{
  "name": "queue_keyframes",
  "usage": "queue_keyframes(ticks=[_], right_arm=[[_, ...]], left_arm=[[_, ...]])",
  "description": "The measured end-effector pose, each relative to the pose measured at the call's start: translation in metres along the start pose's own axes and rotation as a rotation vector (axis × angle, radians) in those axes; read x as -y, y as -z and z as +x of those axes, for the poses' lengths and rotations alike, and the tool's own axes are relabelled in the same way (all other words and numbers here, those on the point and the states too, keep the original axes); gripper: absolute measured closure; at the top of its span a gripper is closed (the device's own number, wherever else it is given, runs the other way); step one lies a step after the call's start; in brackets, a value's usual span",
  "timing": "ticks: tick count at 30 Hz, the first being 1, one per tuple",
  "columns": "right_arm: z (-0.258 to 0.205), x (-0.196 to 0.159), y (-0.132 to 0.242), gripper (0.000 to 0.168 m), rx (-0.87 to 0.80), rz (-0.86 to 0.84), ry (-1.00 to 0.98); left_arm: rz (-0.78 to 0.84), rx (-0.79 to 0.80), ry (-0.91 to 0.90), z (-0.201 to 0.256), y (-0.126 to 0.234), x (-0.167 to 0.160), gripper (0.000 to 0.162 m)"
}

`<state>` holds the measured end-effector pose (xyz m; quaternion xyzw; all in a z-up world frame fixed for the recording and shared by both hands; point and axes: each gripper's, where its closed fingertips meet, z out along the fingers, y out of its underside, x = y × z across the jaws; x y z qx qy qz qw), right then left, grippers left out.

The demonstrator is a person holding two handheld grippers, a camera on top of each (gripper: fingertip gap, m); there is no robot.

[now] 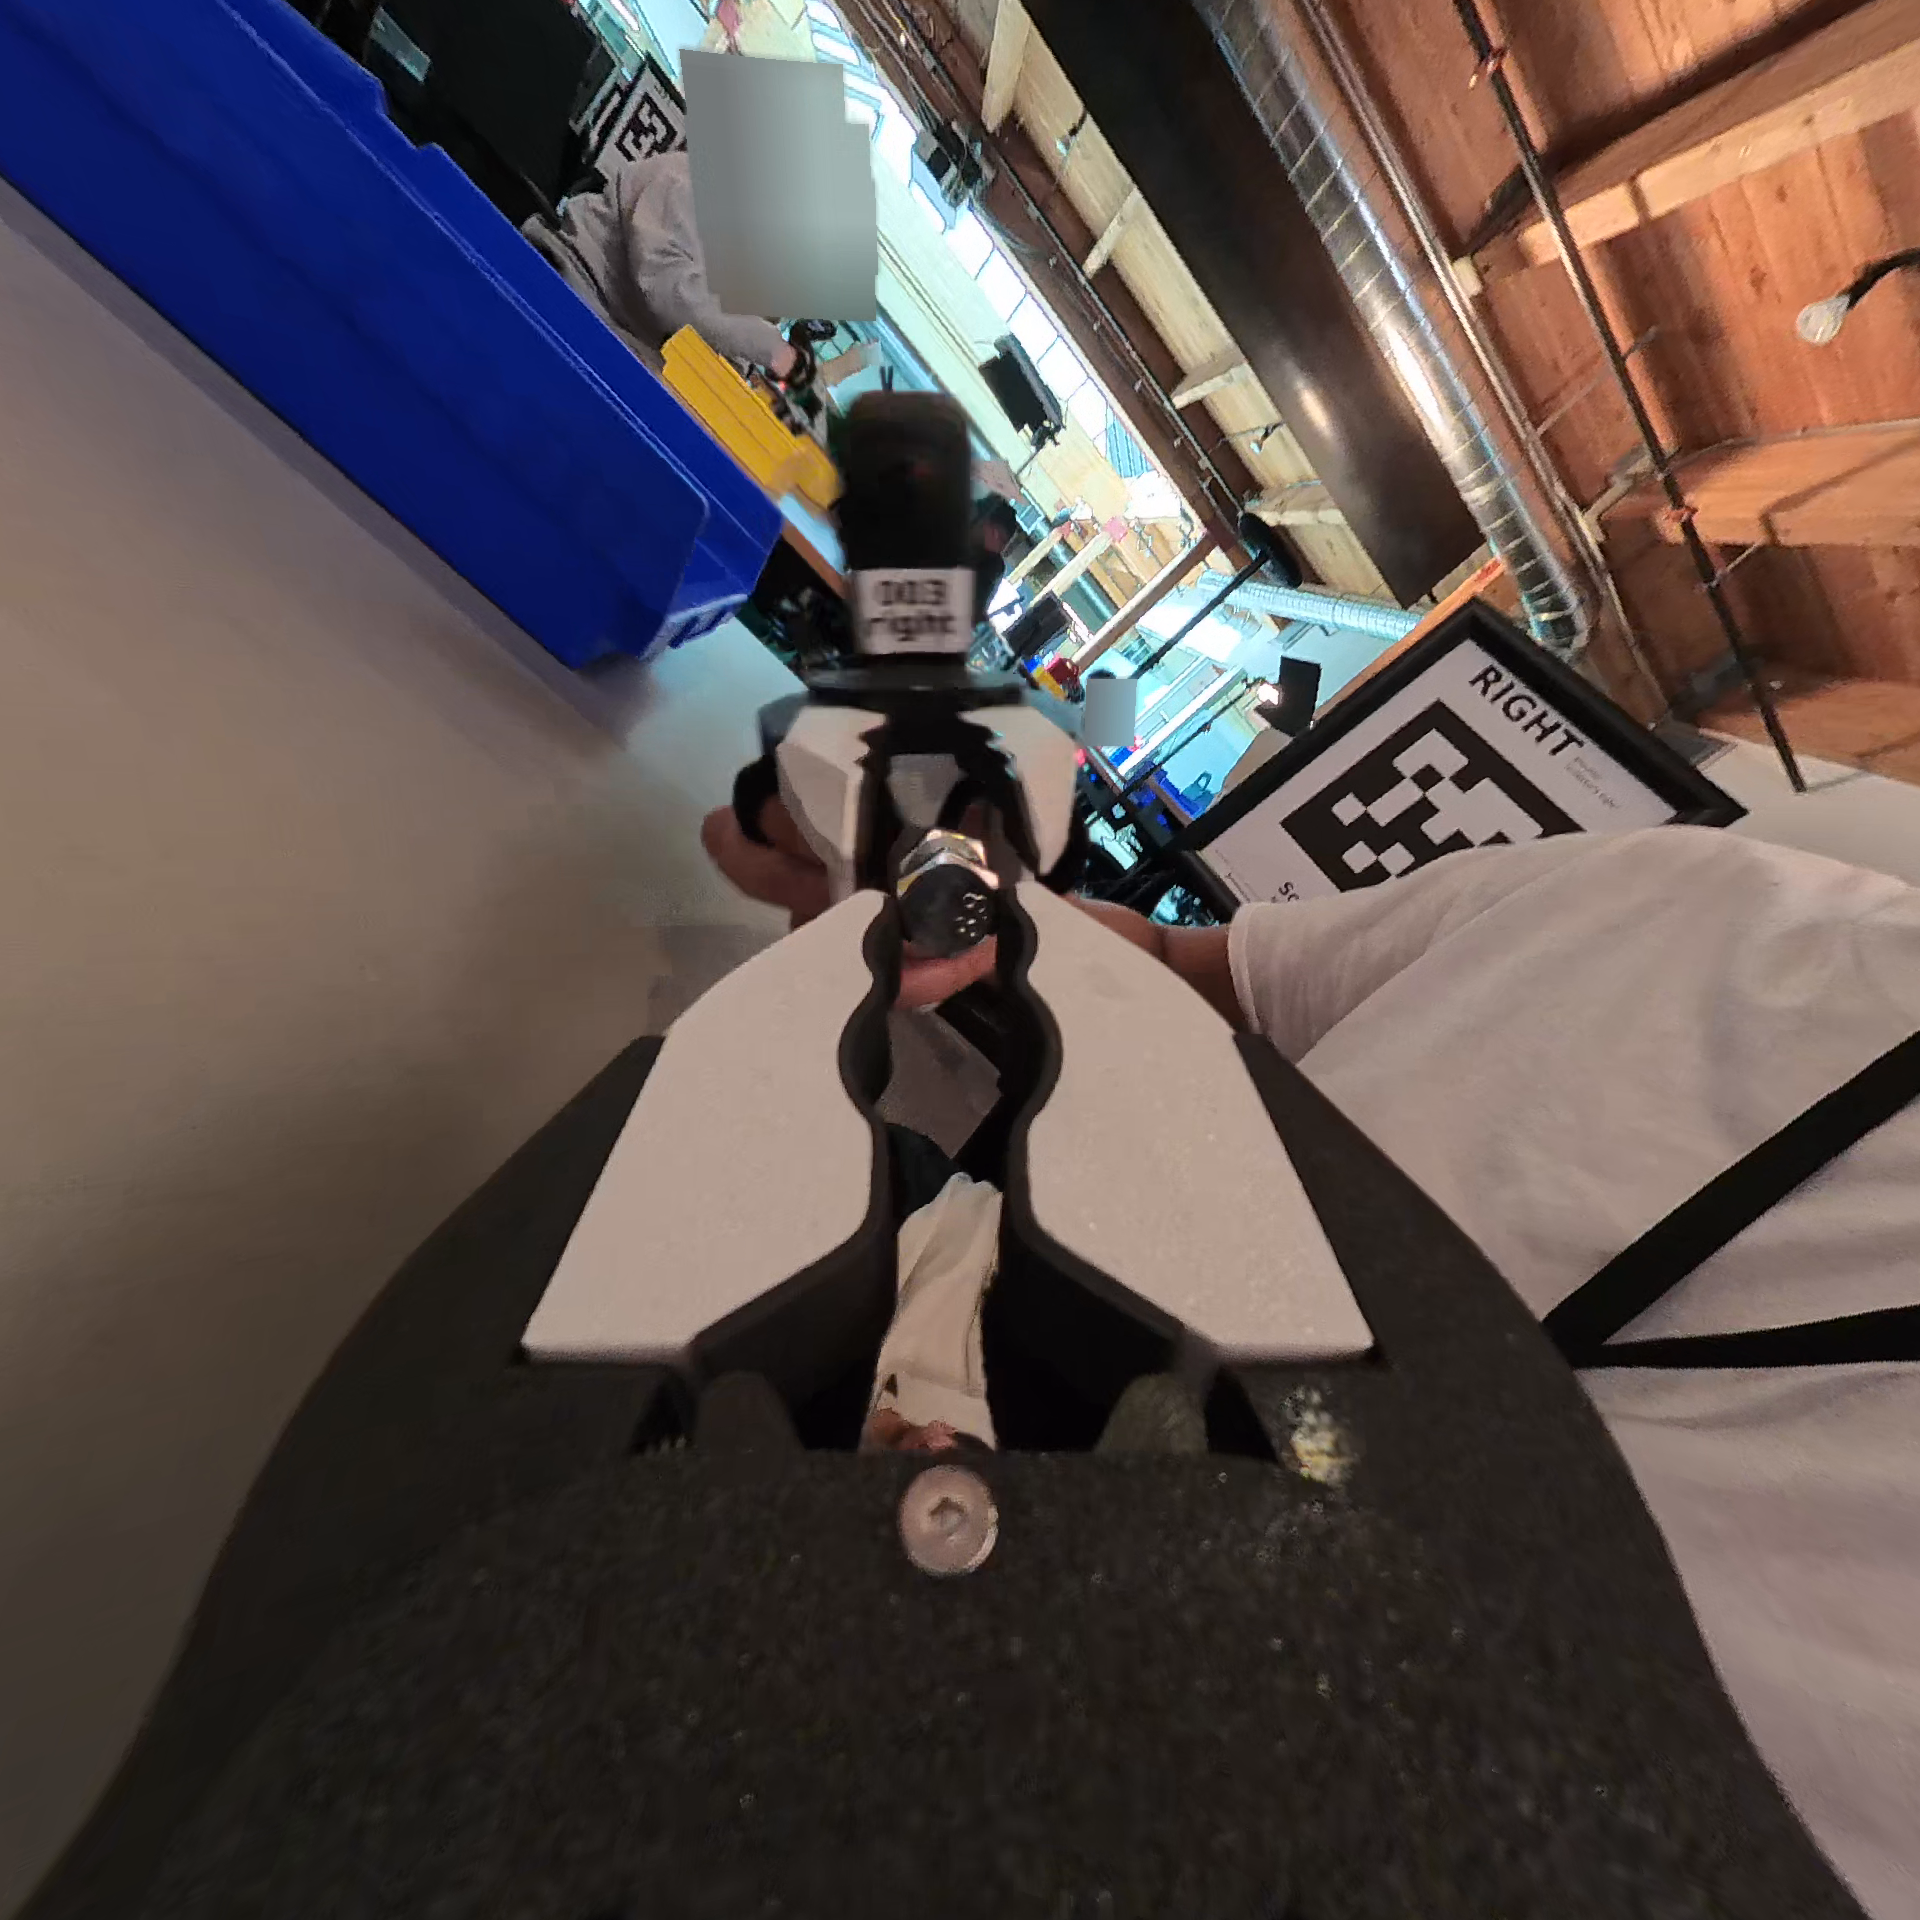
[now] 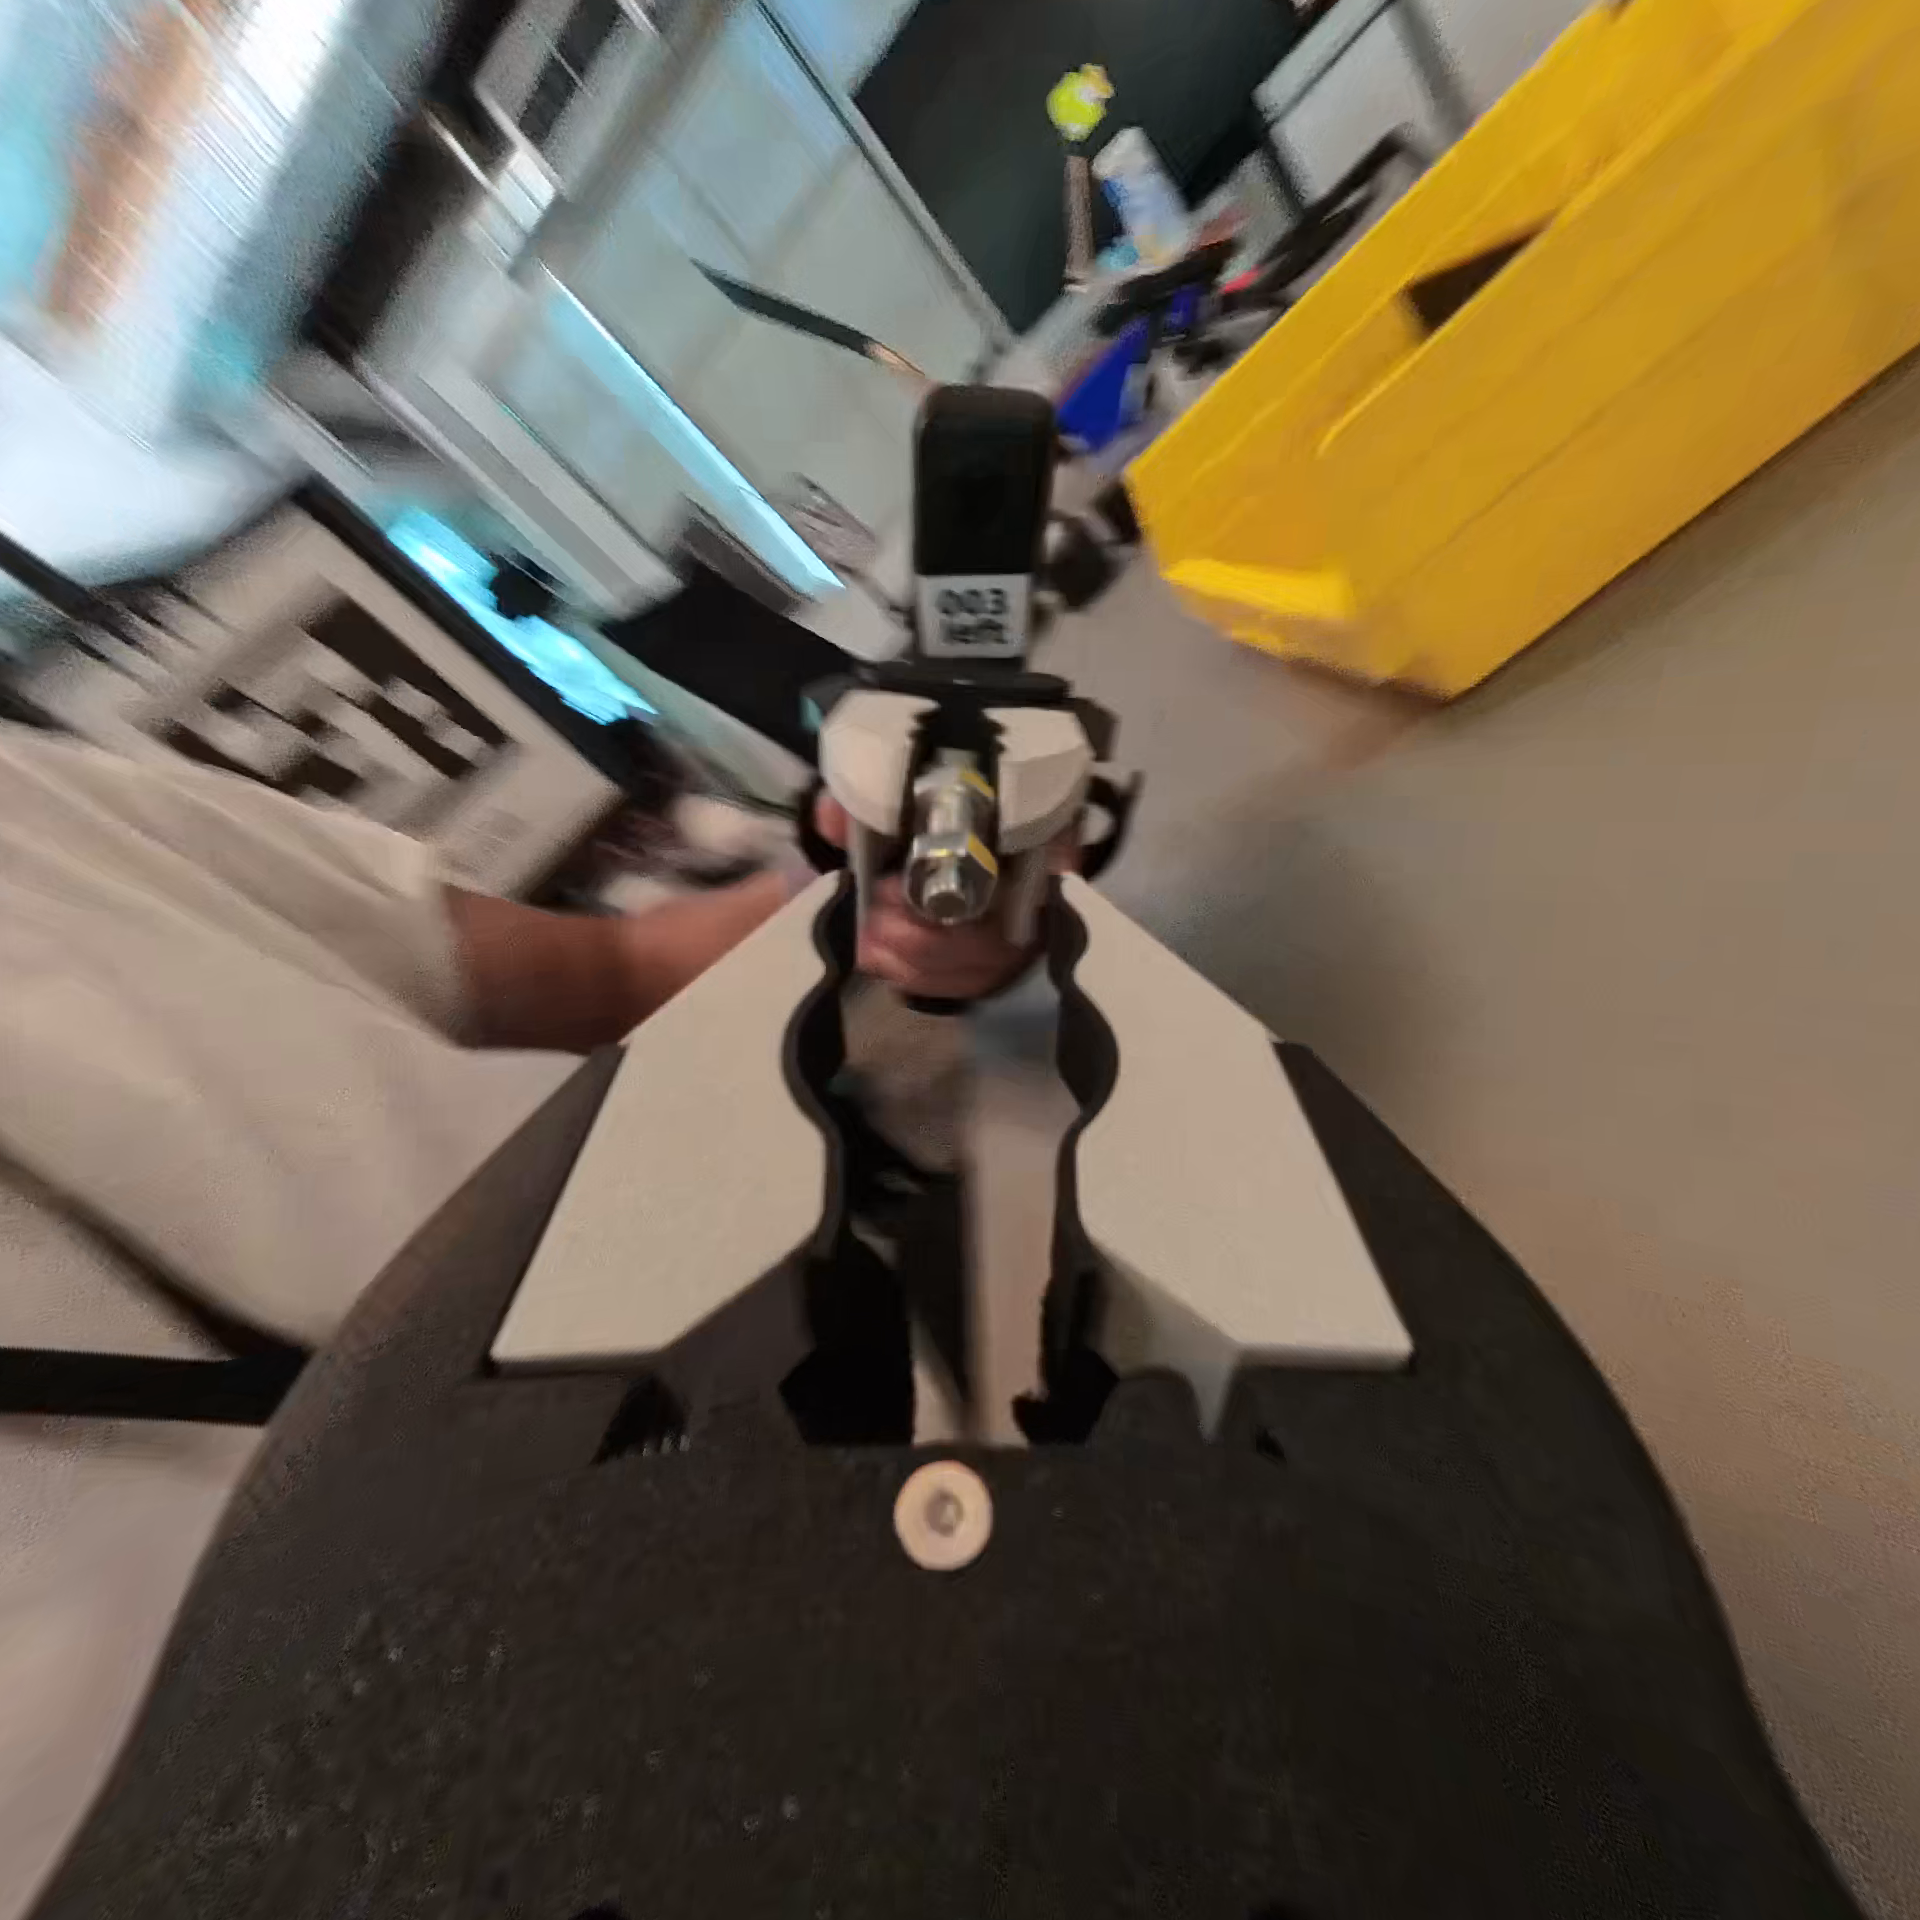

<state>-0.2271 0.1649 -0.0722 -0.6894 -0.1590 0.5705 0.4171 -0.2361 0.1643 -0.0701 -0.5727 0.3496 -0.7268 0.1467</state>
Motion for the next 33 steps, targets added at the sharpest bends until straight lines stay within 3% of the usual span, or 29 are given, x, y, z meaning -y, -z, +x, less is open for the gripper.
queue_keyframes(ticks=[5,8,12,15,17,19,21,23,33], right_arm=[[0.033,0.005,0.016,0.118,-0.669,-0.193,1.067],[0.027,0.008,0.017,0.118,-0.876,-0.267,1.592],[0.017,-0.002,0.004,0.122,-0.884,-0.297,1.871],[0.009,-0.003,0.0,0.132,-0.855,-0.273,1.931],[0.0,-0.001,-0.001,0.149,-0.845,-0.226,1.971],[0.001,-0.001,0.0,0.15,-0.849,-0.235,1.988],[0.002,-0.002,0.0,0.15,-0.838,-0.242,1.96],[0.006,-0.005,0.001,0.149,-0.78,-0.246,1.768],[0.006,-0.007,-0.003,0.15,-0.049,-0.032,-0.018]], left_arm=[[0.049,-0.008,0.107,-0.009,0.006,0.005,0.145],[0.046,-0.021,0.129,-0.008,0.004,0.003,0.146],[0.028,-0.047,0.15,-0.004,0.0,-0.001,0.145],[0.016,-0.055,0.155,-0.003,-0.002,-0.003,0.145],[0.011,-0.06,0.154,-0.002,-0.003,-0.004,0.145],[0.004,-0.054,0.146,-0.002,-0.003,-0.005,0.145],[-0.013,-0.044,0.135,-0.003,-0.004,-0.007,0.145],[-0.033,-0.01,0.106,-0.006,-0.003,-0.01,0.146],[-0.08,0.056,-0.05,-0.007,-0.002,-0.01,0.145]])
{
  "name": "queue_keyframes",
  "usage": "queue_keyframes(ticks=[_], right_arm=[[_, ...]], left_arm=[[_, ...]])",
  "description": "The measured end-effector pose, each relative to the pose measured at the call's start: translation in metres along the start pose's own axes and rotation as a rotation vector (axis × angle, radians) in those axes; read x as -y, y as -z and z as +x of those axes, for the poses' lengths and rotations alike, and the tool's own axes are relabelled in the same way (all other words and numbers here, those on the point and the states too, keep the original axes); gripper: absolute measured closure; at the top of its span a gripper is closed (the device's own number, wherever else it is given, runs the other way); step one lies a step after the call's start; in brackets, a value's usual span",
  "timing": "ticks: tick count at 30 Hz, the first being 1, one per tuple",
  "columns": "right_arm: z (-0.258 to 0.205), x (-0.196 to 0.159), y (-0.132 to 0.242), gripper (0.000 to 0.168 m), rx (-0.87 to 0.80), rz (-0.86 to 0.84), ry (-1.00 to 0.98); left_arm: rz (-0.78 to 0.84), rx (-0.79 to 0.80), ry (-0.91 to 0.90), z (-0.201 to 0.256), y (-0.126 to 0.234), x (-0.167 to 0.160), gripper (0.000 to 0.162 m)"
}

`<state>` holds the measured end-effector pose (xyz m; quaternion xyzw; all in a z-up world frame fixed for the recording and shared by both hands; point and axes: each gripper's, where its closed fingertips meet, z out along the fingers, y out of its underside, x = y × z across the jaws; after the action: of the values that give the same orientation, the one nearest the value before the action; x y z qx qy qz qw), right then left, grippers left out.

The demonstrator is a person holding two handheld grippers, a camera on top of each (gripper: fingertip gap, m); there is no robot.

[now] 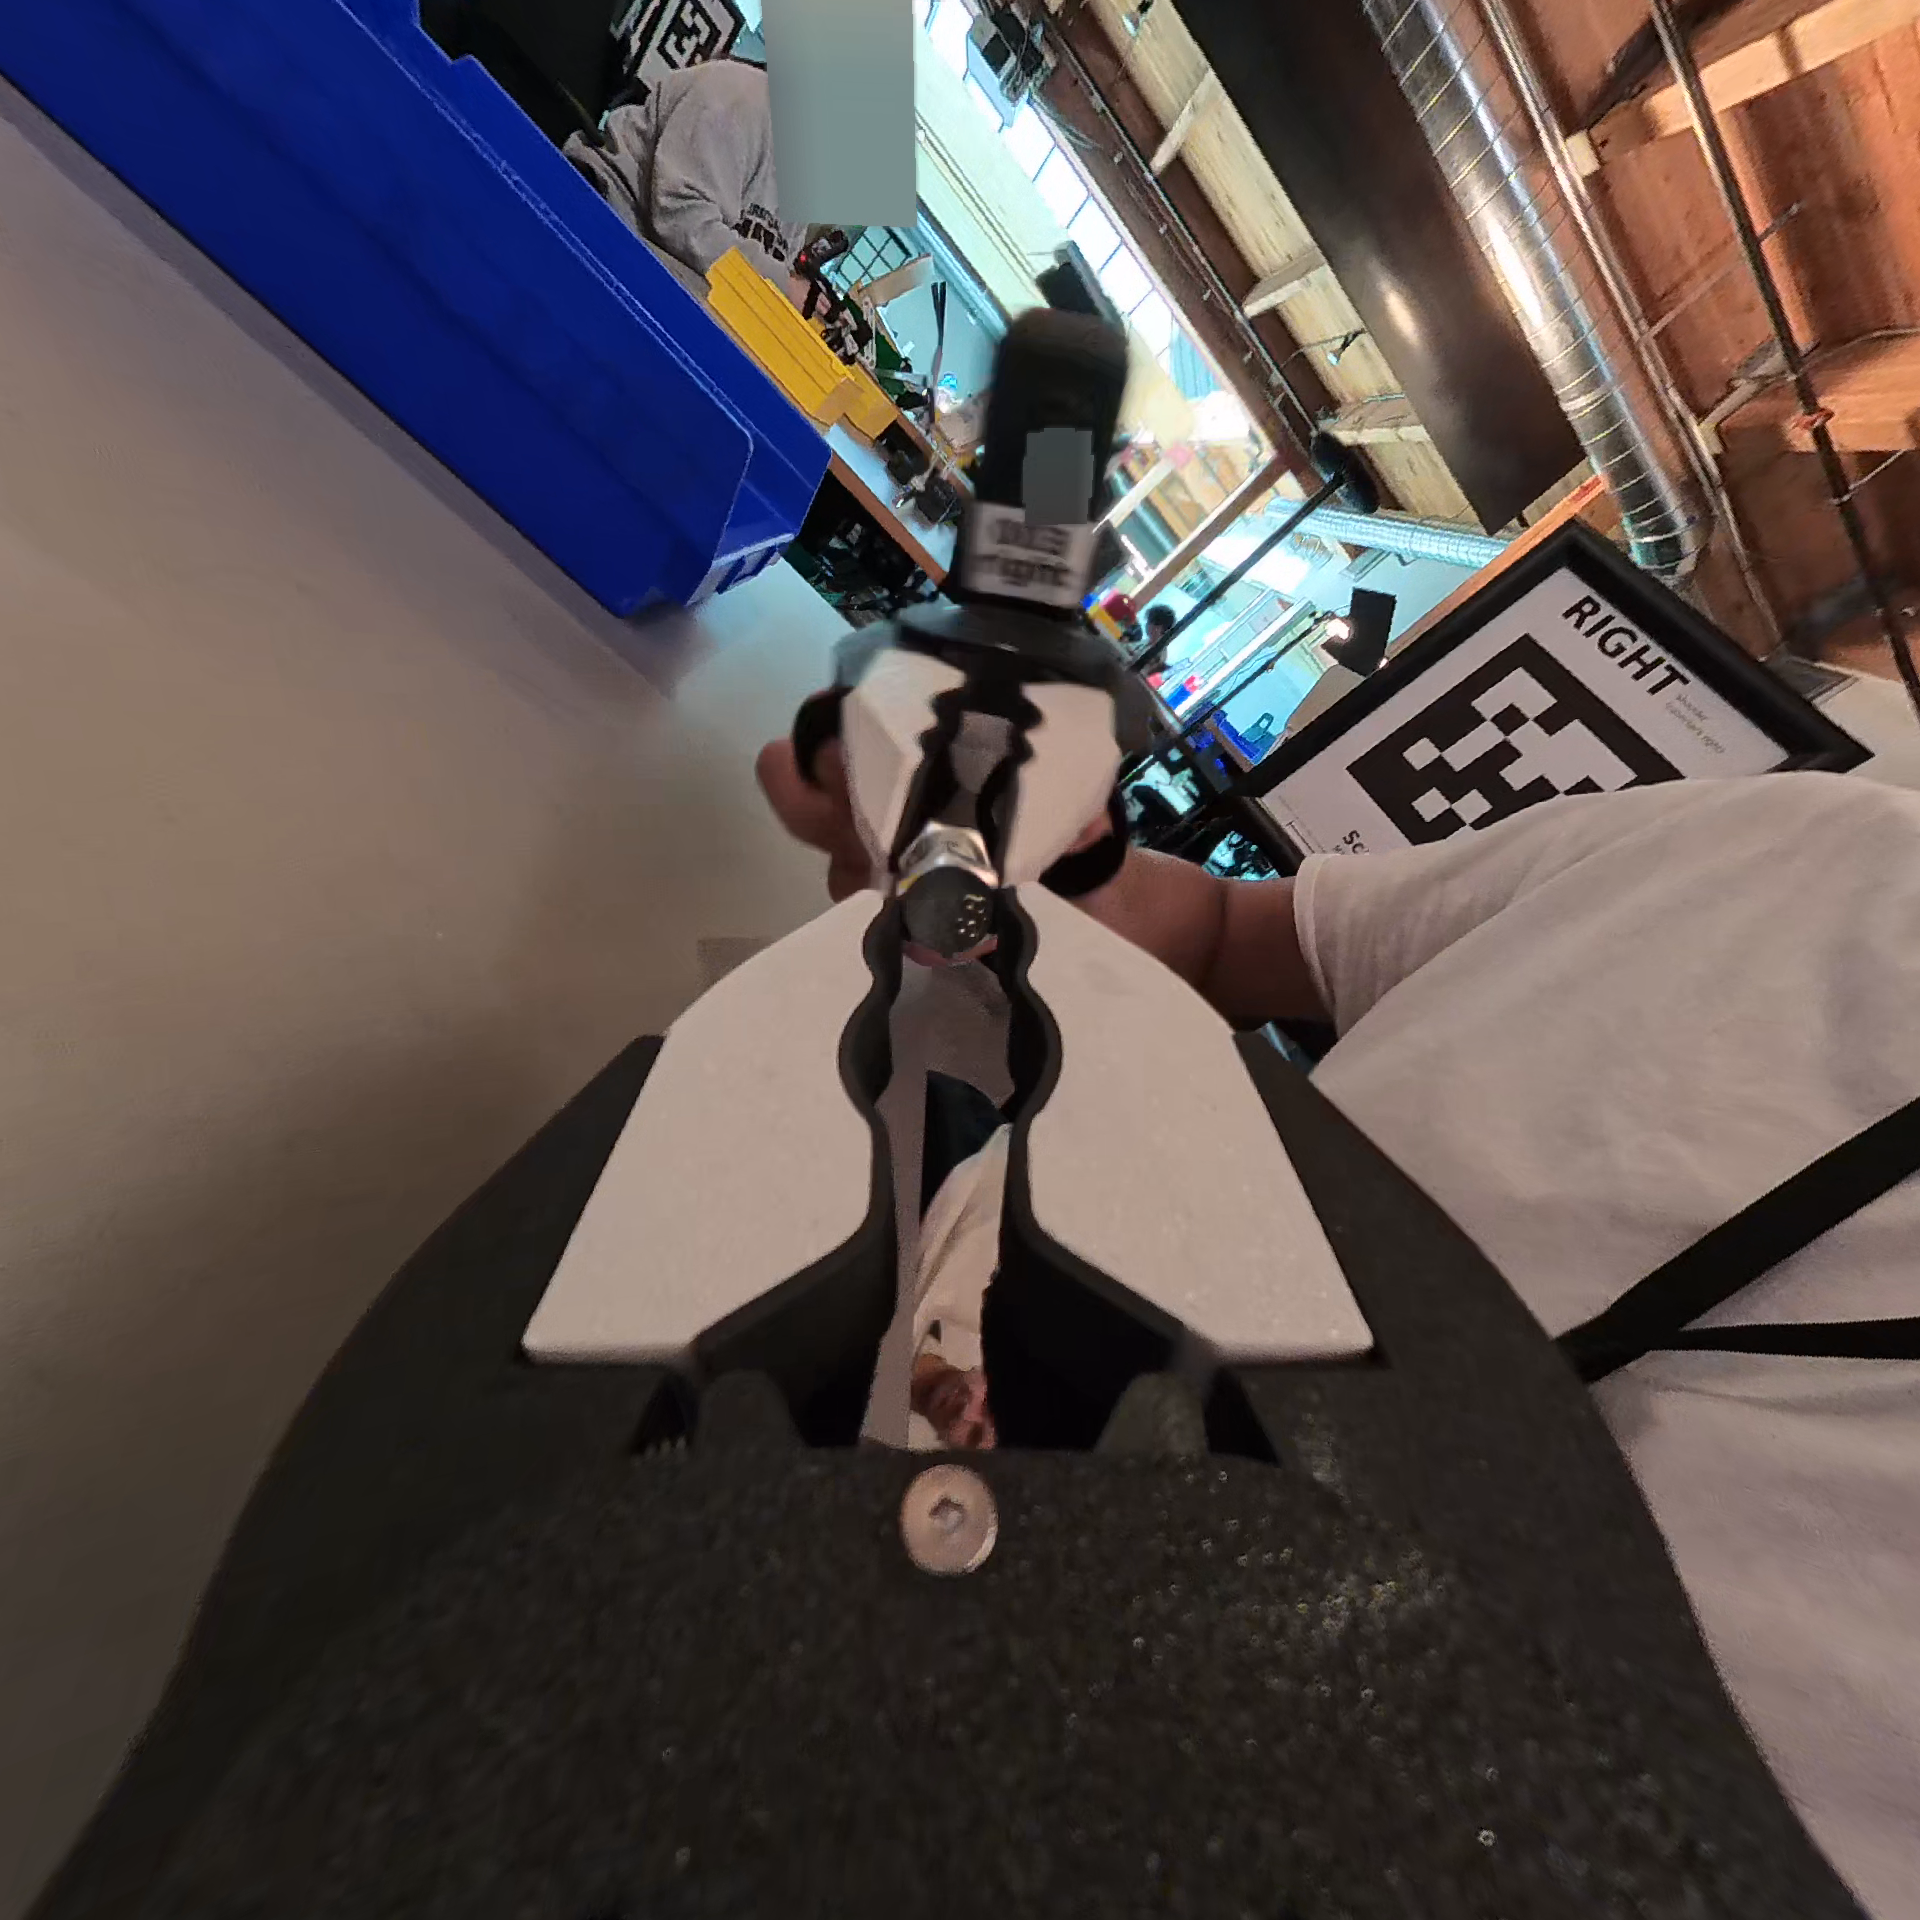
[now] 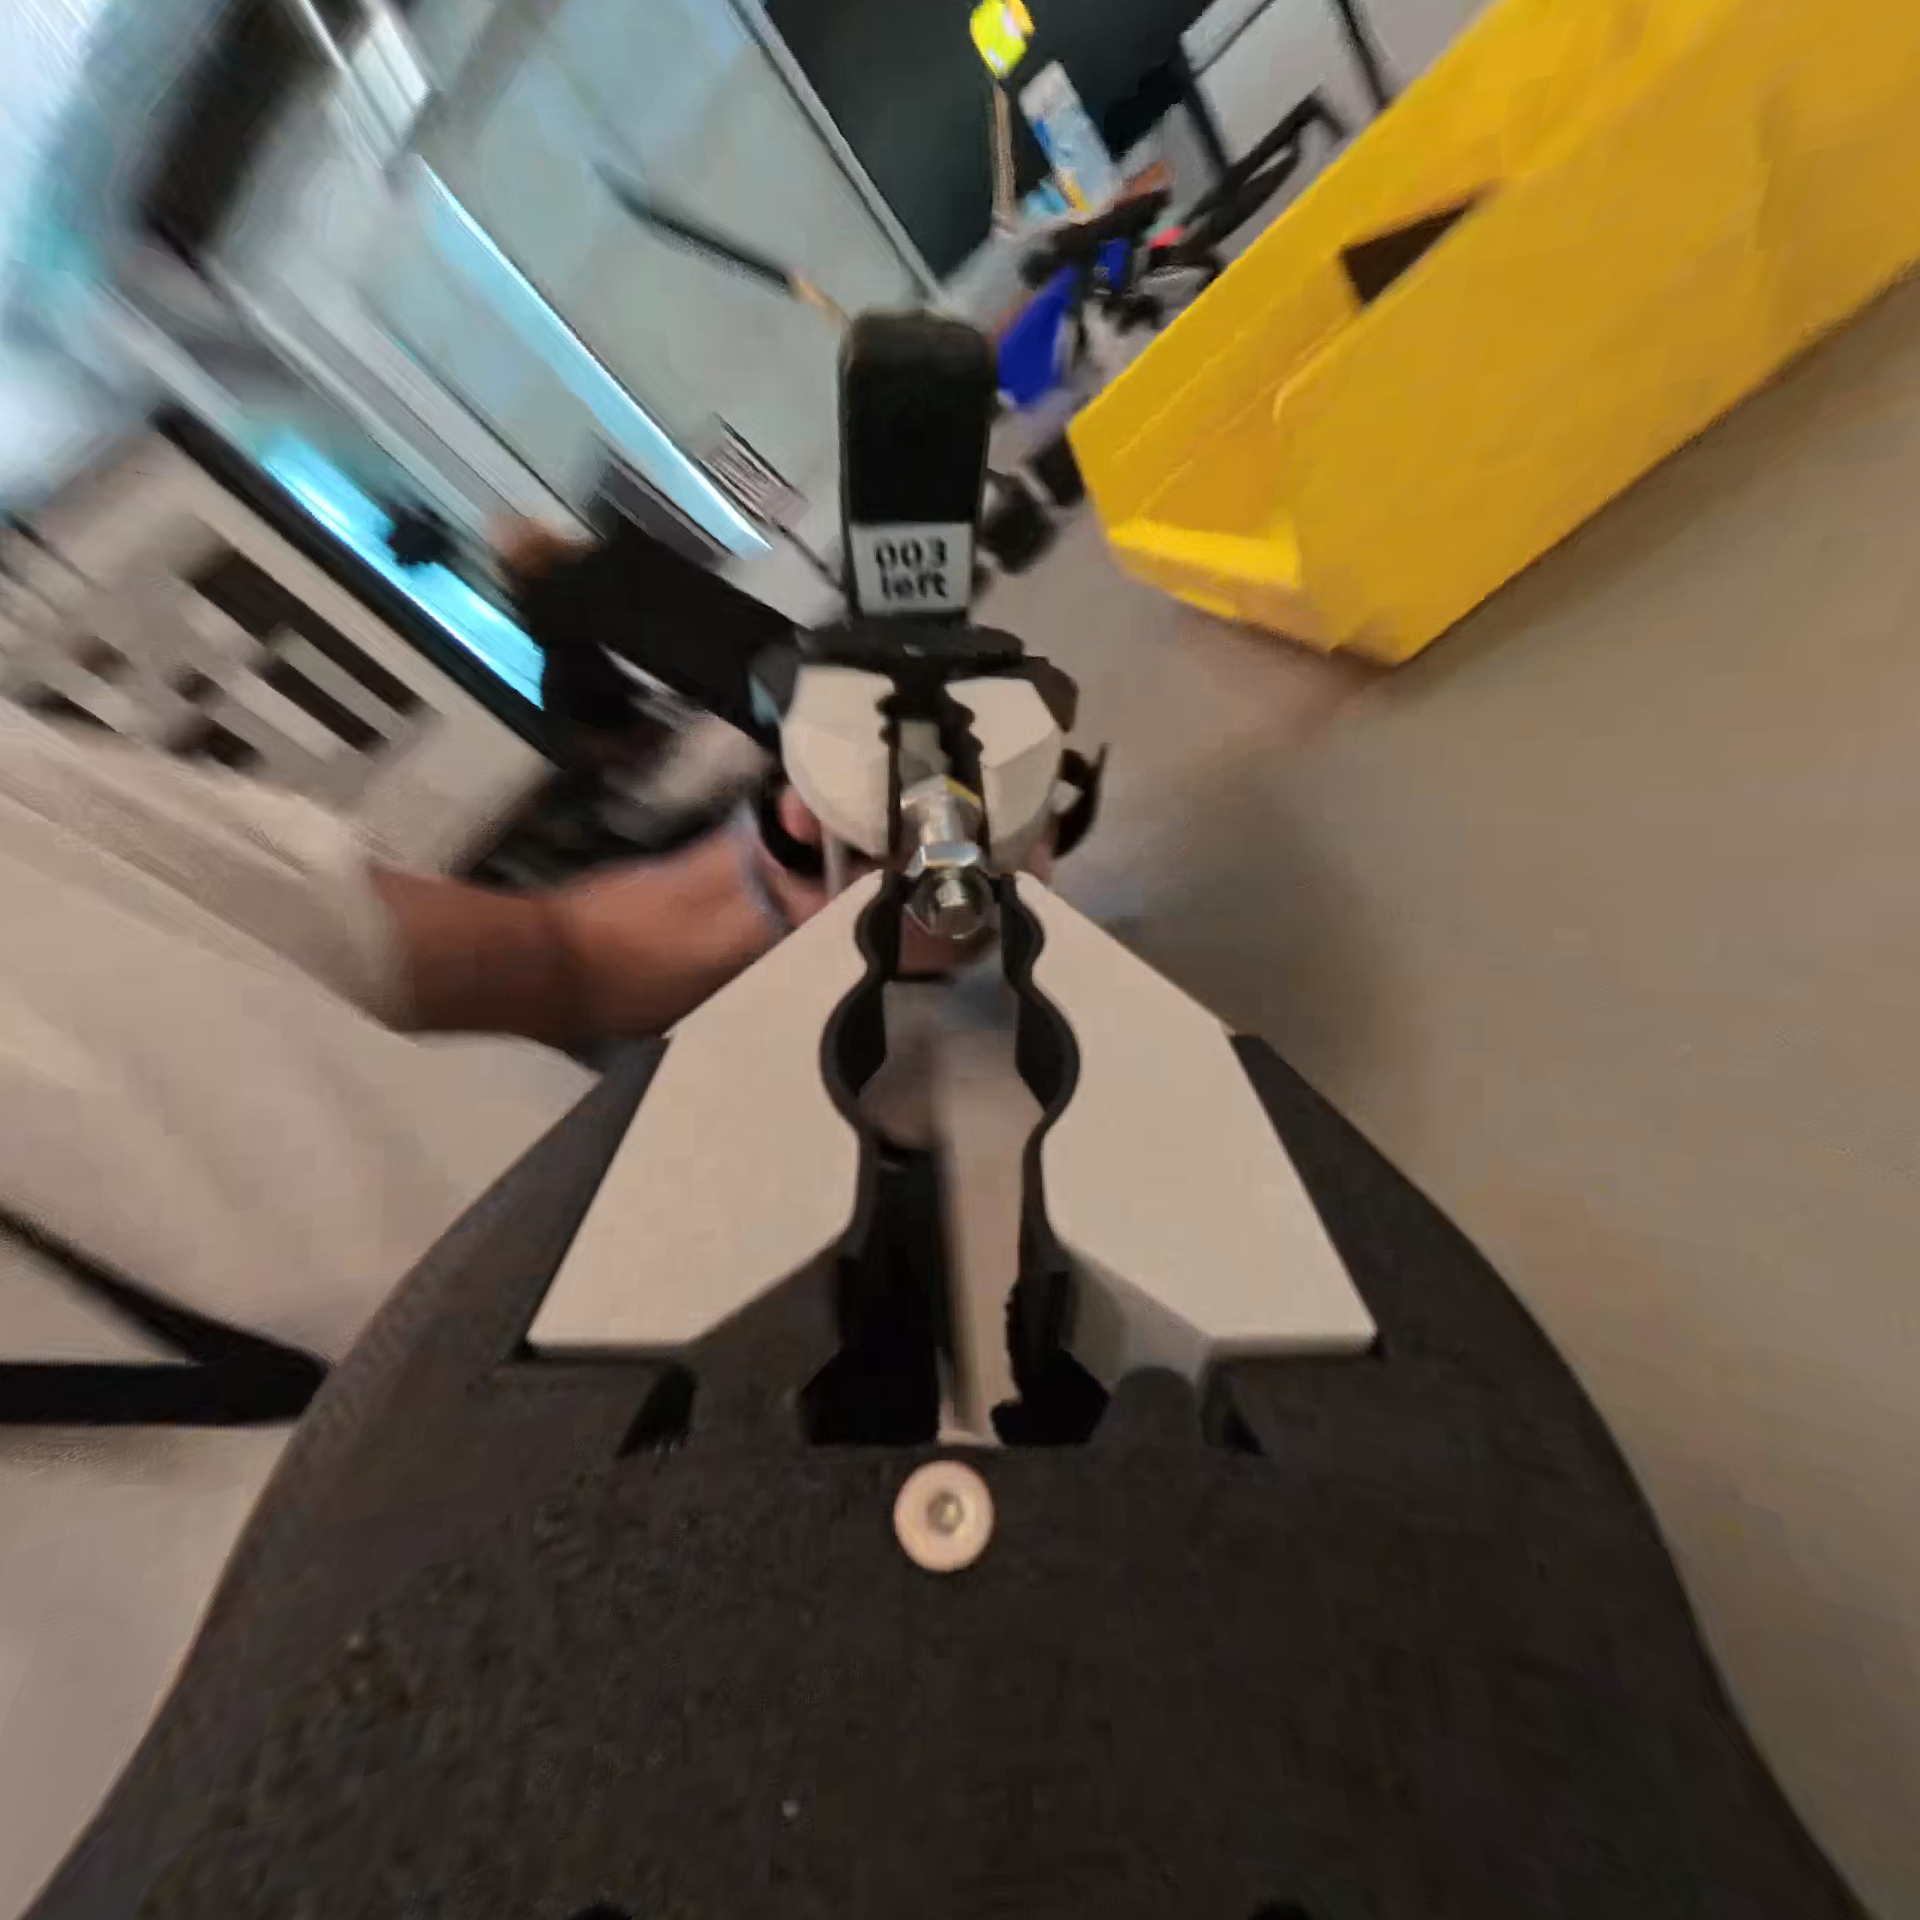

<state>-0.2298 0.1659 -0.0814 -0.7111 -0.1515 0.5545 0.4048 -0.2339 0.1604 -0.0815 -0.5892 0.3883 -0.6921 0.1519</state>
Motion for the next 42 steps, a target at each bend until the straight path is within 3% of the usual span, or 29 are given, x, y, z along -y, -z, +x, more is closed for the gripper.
queue_keyframes(ticks=[2,3,6,8,10,14,19,21,24,30,33,37,42], right_arm=[[0.003,0.001,0.002,0.151,0.166,0.037,-0.336],[0.007,0.0,0.002,0.15,0.197,0.047,-0.404],[0.006,-0.002,0.0,0.15,0.093,0.039,-0.214],[0.0,0.0,-0.001,0.128,0.004,0.011,0.0],[0.003,-0.006,-0.001,0.117,-0.134,-0.049,0.292],[0.016,-0.015,0.002,0.118,-0.463,-0.175,0.96],[0.023,0.002,0.007,0.12,-0.892,-0.277,1.922],[0.019,0.005,0.005,0.129,-0.955,-0.247,2.057],[0.01,0.001,-0.001,0.13,-0.915,-0.212,2.059],[0.013,0.0,-0.002,0.151,-0.921,-0.235,2.084],[0.012,-0.002,-0.002,0.151,-0.868,-0.238,1.931],[0.013,-0.007,-0.005,0.151,-0.623,-0.182,1.329],[0.009,-0.014,-0.008,0.151,-0.147,-0.119,0.294]], left_arm=[[-0.022,0.049,-0.058,-0.003,-0.002,-0.002,0.145],[-0.036,0.076,-0.078,-0.006,-0.003,-0.004,0.145],[-0.01,0.048,-0.027,-0.005,-0.001,-0.001,0.145],[0.04,0.004,0.025,-0.002,0.003,0.006,0.145],[0.072,-0.026,0.07,-0.002,0.007,0.01,0.145],[0.081,-0.055,0.132,-0.004,0.008,0.01,0.145],[0.038,-0.042,0.195,-0.01,0.002,0.0,0.146],[0.037,-0.041,0.227,-0.013,0.001,-0.002,0.145],[0.044,-0.051,0.247,-0.013,0.001,-0.002,0.145],[0.033,-0.059,0.252,-0.011,-0.001,-0.005,0.145],[0.02,-0.053,0.227,-0.01,-0.001,-0.005,0.145],[-0.004,-0.014,0.136,-0.01,0.001,-0.005,0.145],[-0.007,-0.009,0.109,-0.009,0.001,-0.004,0.145]])
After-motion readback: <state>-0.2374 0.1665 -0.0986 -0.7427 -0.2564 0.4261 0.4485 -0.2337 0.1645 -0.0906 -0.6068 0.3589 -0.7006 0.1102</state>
